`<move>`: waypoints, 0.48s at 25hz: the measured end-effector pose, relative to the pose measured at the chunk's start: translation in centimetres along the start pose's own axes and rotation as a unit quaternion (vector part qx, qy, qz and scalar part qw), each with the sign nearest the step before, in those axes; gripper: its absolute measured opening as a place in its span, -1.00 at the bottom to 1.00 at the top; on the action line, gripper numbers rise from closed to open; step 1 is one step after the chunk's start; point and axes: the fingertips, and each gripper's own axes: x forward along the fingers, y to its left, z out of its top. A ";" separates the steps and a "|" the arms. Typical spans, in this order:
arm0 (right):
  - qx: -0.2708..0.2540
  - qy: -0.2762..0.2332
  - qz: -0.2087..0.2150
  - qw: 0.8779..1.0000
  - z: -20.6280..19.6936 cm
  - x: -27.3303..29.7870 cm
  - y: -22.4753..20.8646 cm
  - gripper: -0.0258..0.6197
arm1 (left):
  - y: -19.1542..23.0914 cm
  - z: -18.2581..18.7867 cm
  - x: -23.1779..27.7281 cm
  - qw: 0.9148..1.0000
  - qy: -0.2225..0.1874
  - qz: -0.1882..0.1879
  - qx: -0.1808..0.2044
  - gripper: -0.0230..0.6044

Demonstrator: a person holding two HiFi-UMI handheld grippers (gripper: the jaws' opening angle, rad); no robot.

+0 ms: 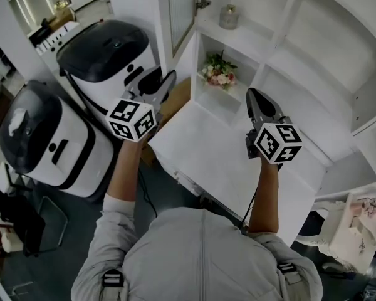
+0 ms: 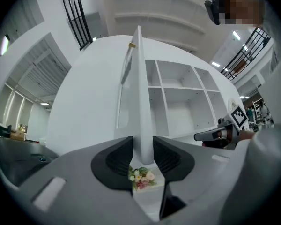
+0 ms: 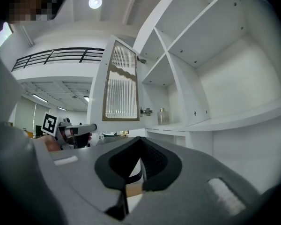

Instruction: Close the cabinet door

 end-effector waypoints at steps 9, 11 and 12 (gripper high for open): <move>-0.025 0.011 -0.040 0.999 -0.2 -2.5 -1.7 -0.92 | -5.8 0.0 5.1 0.999 -0.013 -0.044 0.007 -0.17; -0.025 0.013 -0.048 0.998 -0.2 -3.3 -2.3 -0.92 | -7.3 -0.1 6.6 0.998 -0.012 -0.053 0.013 -0.11; -0.023 0.013 -0.052 0.998 -0.1 -3.7 -2.6 -0.92 | -8.1 -0.2 7.4 0.998 -0.009 -0.058 0.016 -0.09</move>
